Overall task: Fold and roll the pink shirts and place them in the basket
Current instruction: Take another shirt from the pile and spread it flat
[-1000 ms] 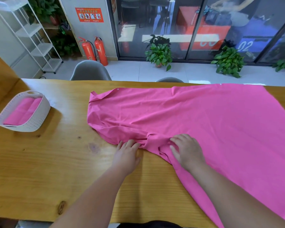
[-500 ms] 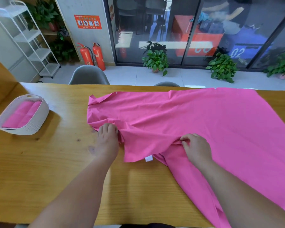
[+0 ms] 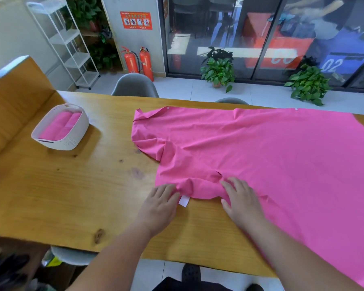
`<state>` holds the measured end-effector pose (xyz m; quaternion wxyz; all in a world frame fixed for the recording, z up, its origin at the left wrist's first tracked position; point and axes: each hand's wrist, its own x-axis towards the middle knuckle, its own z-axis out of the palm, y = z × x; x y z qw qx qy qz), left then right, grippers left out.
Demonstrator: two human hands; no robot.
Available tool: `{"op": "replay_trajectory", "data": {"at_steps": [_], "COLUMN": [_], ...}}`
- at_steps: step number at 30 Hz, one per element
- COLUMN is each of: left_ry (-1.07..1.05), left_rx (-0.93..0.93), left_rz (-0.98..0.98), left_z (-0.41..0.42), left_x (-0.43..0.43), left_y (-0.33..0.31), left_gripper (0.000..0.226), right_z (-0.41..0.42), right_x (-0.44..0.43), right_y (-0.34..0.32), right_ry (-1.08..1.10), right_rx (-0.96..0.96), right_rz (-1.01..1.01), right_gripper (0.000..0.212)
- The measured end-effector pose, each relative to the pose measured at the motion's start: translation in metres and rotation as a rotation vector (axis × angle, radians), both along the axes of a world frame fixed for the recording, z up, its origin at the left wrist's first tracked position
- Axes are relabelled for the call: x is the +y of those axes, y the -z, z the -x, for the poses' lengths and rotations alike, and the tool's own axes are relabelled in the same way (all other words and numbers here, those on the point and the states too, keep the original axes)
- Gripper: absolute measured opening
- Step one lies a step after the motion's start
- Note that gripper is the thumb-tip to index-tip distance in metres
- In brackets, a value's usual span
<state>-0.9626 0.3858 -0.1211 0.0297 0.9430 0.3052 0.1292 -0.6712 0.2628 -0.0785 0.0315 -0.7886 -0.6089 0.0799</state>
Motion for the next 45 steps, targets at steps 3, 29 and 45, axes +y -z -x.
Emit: {"op": "replay_trajectory", "data": {"at_steps": [3, 29, 45], "left_ry": [-0.062, -0.558, -0.415], "left_rx": [0.143, 0.500, 0.501], "left_rz": [0.106, 0.357, 0.510], "left_z": [0.005, 0.136, 0.103], "left_x": [-0.026, -0.066, -0.144], "left_y": [0.016, -0.072, -0.027], "left_gripper": [0.045, 0.045, 0.076], "right_z": [0.012, 0.056, 0.070], "right_x": [-0.013, -0.131, -0.191], "right_y": [0.007, -0.001, 0.011], "right_ry": [-0.034, -0.138, -0.209], "right_rx": [-0.061, 0.018, 0.029], "right_rz": [0.037, -0.001, 0.202], "right_gripper": [0.067, 0.069, 0.075]}}
